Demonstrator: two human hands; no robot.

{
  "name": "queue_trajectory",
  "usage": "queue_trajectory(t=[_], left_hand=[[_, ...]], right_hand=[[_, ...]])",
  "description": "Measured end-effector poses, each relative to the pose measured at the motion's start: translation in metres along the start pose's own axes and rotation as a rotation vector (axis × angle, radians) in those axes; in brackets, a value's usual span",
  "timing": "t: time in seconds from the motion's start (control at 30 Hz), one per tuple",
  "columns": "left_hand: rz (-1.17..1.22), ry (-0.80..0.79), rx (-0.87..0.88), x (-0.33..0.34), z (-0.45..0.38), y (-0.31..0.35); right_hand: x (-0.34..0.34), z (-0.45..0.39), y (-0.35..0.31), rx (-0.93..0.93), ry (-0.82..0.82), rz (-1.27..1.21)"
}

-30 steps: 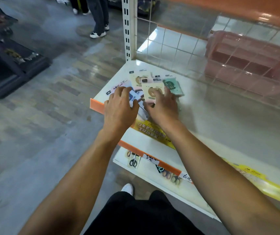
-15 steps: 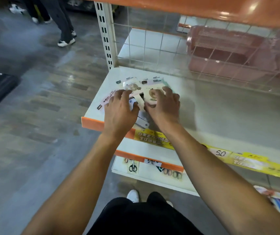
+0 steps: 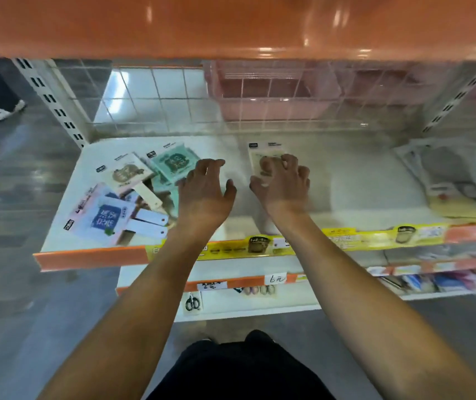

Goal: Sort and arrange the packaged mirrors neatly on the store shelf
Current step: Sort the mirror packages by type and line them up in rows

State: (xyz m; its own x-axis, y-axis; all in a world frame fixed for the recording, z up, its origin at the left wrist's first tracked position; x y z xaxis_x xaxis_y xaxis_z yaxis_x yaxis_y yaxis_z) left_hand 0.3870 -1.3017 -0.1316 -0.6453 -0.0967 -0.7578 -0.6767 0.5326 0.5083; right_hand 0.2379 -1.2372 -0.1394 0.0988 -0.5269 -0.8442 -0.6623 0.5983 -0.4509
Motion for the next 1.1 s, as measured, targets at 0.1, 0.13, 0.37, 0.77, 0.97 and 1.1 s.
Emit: queue_trajectory(t=[0.1,0.13,0.37,0.77,0.97,1.1], left_hand=[[-0.009,-0.039,-0.004,0.011,0.000,0.013],[-0.013,-0.049,-0.003,0.014,0.000,0.015],[-0.040,-0.051,0.000,0.019,0.003,0.020],[-0.052,-0.144,0.026,0.049,0.001,0.026],[-0.131,-0.307,0.156,0.075,0.003,0.046],[-0.129,-0.310,0.138,0.079,0.002,0.051]], right_hand=[[-0.004,-0.001,0.012,0.026,0.001,0.009],[-0.003,-0.001,0.014,0.029,0.000,0.015],[0.008,0.000,0.019,0.019,-0.063,0.017],[0.008,-0.001,0.034,-0.094,-0.144,0.001],[0.004,-0.007,0.054,-0.184,-0.185,0.003],[-0.004,-0.009,0.058,-0.194,-0.182,-0.004]])
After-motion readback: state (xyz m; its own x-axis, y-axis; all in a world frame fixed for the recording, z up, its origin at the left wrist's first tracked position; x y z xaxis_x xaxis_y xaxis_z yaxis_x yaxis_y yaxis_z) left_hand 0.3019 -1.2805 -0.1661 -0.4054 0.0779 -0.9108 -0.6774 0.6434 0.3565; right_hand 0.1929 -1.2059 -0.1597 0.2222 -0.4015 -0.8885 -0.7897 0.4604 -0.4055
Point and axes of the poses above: each hand's wrist, its own z-axis away from the middle knuckle, its own x-axis out of the palm, y = z × x, the point moved 3 cm from there along -z, towards the middle knuckle, and after that the axes turned 13 degrees about y, right-handed, at the moved point
